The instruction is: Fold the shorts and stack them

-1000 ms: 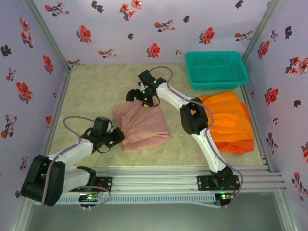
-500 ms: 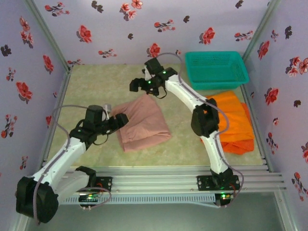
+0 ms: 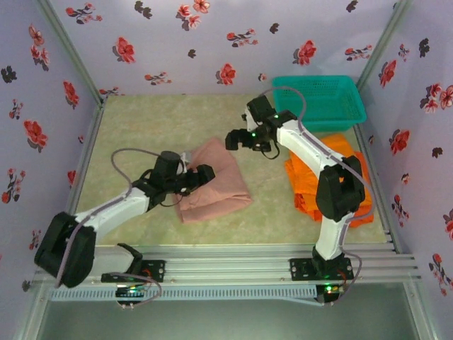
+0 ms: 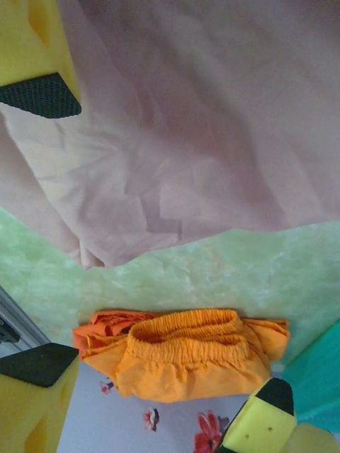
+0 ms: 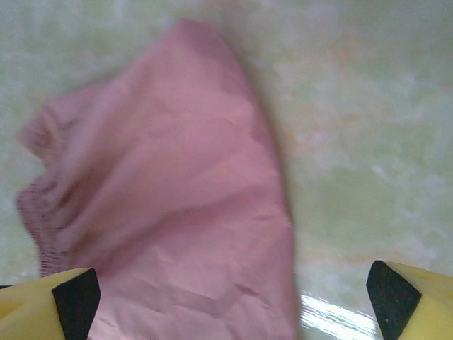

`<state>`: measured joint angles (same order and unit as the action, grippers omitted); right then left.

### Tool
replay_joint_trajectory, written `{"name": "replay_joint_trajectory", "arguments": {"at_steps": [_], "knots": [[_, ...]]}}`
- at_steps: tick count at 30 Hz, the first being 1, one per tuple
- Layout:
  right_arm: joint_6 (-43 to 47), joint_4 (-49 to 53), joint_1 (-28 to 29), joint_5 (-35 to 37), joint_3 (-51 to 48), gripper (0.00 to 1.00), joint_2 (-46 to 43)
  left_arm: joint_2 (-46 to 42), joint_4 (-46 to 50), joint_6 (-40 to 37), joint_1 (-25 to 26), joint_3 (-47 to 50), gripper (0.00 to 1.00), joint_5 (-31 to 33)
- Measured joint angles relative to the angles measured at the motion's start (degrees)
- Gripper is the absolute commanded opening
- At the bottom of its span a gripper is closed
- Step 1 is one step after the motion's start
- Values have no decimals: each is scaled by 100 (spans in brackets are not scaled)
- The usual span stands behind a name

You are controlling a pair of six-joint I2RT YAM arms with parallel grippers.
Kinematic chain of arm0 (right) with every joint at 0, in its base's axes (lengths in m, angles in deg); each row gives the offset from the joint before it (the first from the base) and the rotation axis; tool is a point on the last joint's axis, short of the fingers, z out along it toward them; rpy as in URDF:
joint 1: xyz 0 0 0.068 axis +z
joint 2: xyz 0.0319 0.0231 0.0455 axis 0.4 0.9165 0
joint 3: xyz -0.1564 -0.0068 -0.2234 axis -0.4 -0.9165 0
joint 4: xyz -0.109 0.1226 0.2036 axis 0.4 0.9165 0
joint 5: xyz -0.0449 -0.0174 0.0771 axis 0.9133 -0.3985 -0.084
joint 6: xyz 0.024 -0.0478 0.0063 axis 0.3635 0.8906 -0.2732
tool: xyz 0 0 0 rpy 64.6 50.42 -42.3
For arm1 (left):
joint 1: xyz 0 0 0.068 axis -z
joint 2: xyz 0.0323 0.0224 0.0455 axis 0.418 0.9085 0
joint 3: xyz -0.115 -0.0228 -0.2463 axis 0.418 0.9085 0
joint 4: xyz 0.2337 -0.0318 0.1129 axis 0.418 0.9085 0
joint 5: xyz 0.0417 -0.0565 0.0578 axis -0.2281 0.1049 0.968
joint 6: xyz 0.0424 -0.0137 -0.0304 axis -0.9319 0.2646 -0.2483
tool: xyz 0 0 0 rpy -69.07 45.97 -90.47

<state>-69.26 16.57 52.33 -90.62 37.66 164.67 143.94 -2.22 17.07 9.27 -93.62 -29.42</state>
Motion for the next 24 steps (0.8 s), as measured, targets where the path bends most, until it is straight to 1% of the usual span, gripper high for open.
{"name": "replay_joint_trajectory", "arguments": {"at_steps": [3,5,7,12,18,24], "knots": [[83,-22,-92,-66,-170,99,22,501,-315,17,109,24,85,74],[153,-39,-120,-166,-199,99,79,651,-494,22,146,140,85,127],[232,-55,-140,-306,-199,99,203,678,-675,42,168,389,85,175],[413,-63,-140,-682,-192,93,719,678,-1235,109,177,925,85,238],[459,-63,-83,-1038,-173,88,1209,673,-1891,173,177,1237,85,240],[452,-129,107,-1134,-151,82,1342,678,-2100,238,177,1316,85,247]]}}
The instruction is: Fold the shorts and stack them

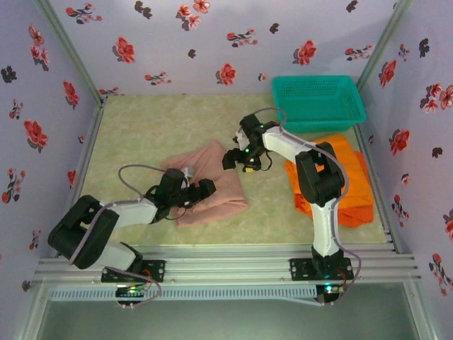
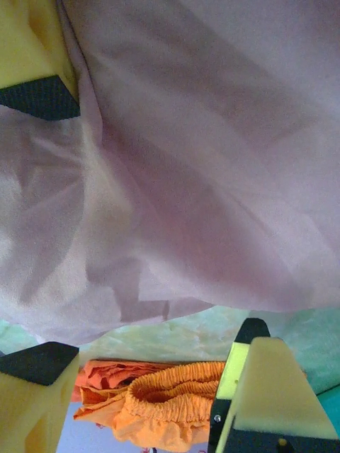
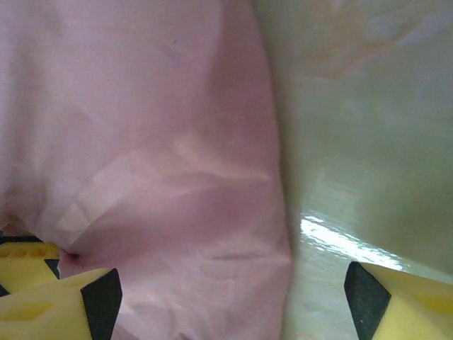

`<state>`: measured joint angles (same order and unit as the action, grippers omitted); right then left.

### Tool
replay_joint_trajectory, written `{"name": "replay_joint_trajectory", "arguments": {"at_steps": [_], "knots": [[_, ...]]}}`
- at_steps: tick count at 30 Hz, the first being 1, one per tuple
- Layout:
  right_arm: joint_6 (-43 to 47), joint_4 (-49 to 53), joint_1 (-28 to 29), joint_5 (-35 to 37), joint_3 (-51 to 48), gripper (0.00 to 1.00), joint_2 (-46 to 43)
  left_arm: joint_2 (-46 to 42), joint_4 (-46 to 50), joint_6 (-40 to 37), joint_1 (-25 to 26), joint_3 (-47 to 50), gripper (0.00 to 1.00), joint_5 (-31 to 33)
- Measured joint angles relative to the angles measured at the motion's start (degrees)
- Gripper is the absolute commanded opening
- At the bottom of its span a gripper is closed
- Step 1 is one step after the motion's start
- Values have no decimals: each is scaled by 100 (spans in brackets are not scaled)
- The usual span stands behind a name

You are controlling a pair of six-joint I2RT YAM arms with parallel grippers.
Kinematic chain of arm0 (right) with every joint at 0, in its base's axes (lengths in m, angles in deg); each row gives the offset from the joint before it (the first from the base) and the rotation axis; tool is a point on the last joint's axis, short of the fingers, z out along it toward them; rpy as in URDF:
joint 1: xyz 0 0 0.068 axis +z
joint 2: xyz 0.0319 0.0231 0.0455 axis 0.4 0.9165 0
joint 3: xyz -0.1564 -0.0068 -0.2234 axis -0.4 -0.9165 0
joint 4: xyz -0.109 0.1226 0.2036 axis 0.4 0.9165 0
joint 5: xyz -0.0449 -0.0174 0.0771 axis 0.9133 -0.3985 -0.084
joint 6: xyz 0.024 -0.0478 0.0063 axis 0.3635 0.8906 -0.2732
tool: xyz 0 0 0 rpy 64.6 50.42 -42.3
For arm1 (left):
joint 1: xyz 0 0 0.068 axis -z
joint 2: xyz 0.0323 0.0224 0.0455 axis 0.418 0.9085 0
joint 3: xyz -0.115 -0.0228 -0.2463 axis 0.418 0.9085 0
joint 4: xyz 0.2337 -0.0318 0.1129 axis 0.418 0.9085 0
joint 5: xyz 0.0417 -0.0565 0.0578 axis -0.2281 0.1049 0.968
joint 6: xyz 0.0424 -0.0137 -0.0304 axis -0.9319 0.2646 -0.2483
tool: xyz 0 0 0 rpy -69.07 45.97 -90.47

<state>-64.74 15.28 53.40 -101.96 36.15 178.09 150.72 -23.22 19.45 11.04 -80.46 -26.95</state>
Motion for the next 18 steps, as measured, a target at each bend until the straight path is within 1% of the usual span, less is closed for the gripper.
{"name": "replay_joint_trajectory", "arguments": {"at_steps": [11,18], "knots": [[-55,-201,234,0,31,78,251,0,-114,22,0,55,85,13],[-227,-376,334,-33,24,62,256,0,-162,22,0,79,85,13]]}}
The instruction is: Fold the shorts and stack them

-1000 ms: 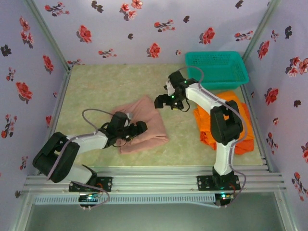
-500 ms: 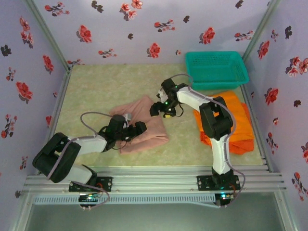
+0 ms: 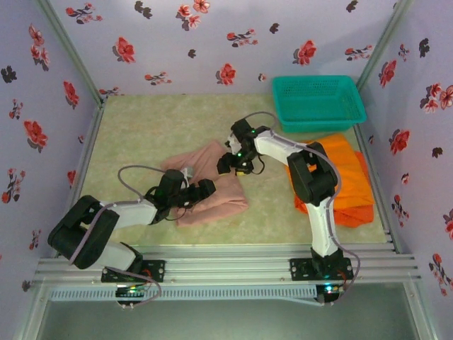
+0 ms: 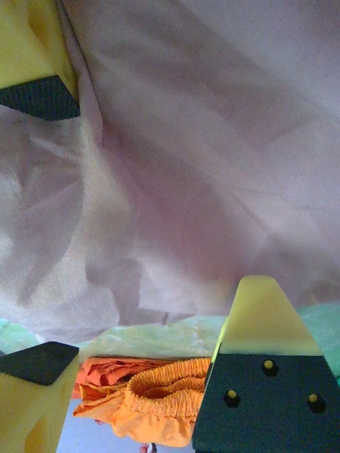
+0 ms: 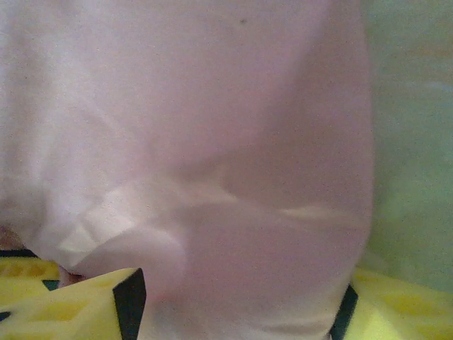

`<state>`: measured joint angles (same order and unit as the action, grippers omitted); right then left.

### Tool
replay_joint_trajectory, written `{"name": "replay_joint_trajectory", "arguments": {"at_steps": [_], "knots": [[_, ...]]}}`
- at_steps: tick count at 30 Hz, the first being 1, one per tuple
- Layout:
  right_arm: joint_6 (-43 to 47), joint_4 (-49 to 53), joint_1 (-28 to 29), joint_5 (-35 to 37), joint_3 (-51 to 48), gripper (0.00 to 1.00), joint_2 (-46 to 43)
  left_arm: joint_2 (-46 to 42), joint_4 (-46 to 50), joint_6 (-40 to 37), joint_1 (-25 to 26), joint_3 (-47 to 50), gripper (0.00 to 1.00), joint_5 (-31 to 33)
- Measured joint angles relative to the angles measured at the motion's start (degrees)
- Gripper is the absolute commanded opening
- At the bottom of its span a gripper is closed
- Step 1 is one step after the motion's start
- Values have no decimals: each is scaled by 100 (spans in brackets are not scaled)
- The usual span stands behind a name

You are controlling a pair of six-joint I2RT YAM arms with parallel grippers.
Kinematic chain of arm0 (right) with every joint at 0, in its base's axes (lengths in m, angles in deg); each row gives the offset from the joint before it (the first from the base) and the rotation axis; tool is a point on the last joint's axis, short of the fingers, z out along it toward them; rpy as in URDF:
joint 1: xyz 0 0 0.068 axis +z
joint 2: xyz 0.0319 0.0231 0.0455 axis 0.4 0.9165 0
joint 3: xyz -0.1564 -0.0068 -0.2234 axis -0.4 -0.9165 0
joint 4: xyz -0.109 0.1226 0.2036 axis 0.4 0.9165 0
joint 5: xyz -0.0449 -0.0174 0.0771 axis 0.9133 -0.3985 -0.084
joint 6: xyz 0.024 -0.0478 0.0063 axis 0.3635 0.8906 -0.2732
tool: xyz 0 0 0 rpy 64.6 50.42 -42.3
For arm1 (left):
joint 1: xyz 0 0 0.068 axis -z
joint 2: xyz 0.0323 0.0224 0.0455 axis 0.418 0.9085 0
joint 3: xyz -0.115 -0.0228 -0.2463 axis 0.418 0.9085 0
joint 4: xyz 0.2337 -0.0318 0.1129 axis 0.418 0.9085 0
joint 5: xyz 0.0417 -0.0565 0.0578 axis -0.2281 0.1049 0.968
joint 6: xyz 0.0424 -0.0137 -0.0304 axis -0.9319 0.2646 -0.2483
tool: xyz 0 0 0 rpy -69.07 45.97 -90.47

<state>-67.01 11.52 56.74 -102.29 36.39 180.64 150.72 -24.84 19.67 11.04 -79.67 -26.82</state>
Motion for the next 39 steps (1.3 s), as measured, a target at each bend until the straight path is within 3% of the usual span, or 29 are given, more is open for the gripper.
{"name": "replay_joint_trajectory", "arguments": {"at_steps": [11,16,20,23,33,39], "knots": [[-284,-402,96,-79,-170,44,-2,2,-9,0,0,2,85,0],[-402,-474,96,-72,-203,14,-2,0,-61,17,0,24,87,2],[-444,-490,103,-42,-203,1,-2,-109,-149,17,2,87,92,2],[-422,-487,136,72,-203,0,-4,-470,52,0,4,118,99,63],[-236,304,302,1327,-144,0,-636,-2551,1427,-409,-514,101,99,284],[-61,1226,328,2319,190,0,-1220,-2929,1856,-549,-697,103,99,306]]}}
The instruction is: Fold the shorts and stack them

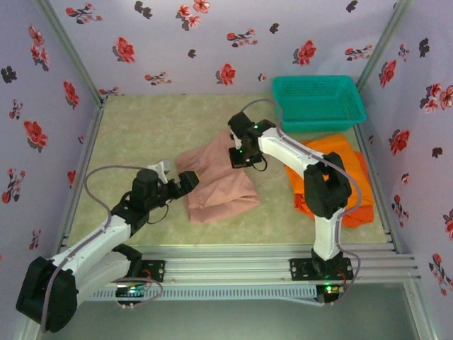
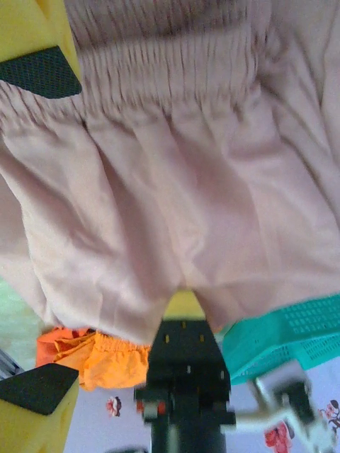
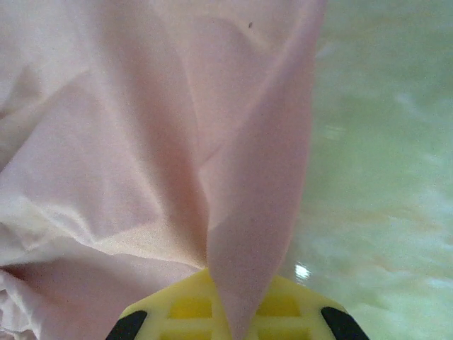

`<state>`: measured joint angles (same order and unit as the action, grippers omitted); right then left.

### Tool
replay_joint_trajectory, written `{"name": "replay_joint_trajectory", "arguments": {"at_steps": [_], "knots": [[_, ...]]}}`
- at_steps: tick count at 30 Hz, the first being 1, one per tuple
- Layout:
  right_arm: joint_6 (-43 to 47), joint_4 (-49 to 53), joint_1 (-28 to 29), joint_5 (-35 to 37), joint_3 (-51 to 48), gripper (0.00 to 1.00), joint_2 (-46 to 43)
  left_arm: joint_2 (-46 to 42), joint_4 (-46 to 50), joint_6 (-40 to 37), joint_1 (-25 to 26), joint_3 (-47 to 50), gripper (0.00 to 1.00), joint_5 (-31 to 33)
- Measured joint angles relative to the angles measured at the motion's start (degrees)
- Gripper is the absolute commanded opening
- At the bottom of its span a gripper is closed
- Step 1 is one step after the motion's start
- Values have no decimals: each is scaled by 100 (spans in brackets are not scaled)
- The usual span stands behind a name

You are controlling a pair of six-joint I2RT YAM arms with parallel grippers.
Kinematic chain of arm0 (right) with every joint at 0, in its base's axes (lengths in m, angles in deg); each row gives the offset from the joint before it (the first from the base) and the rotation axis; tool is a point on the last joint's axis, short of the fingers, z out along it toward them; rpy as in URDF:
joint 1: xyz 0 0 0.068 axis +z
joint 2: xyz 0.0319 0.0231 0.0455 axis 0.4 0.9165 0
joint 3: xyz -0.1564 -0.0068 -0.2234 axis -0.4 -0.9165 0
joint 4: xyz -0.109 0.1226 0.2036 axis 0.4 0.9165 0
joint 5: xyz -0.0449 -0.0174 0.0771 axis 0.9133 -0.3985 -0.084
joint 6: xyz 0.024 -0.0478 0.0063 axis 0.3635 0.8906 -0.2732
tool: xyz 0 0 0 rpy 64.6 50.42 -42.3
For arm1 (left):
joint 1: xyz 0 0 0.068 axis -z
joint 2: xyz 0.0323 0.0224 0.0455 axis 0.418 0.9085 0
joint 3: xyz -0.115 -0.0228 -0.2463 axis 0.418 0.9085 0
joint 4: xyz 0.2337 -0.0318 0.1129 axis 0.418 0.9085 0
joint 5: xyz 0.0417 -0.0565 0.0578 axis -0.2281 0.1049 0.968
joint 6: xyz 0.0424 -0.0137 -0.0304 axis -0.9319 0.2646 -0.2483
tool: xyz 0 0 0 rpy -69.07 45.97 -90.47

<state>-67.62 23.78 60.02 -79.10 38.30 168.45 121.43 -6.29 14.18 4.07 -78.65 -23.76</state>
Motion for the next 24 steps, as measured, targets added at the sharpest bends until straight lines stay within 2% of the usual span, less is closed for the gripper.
{"name": "replay_joint_trajectory", "arguments": {"at_steps": [10,24], "knots": [[275,1668,-50,1495,693,0,-389,24,-55,0,-28,33,99,-9],[448,3154,-754,2684,1292,0,-940,46,-315,55,-31,195,99,-96]]}}
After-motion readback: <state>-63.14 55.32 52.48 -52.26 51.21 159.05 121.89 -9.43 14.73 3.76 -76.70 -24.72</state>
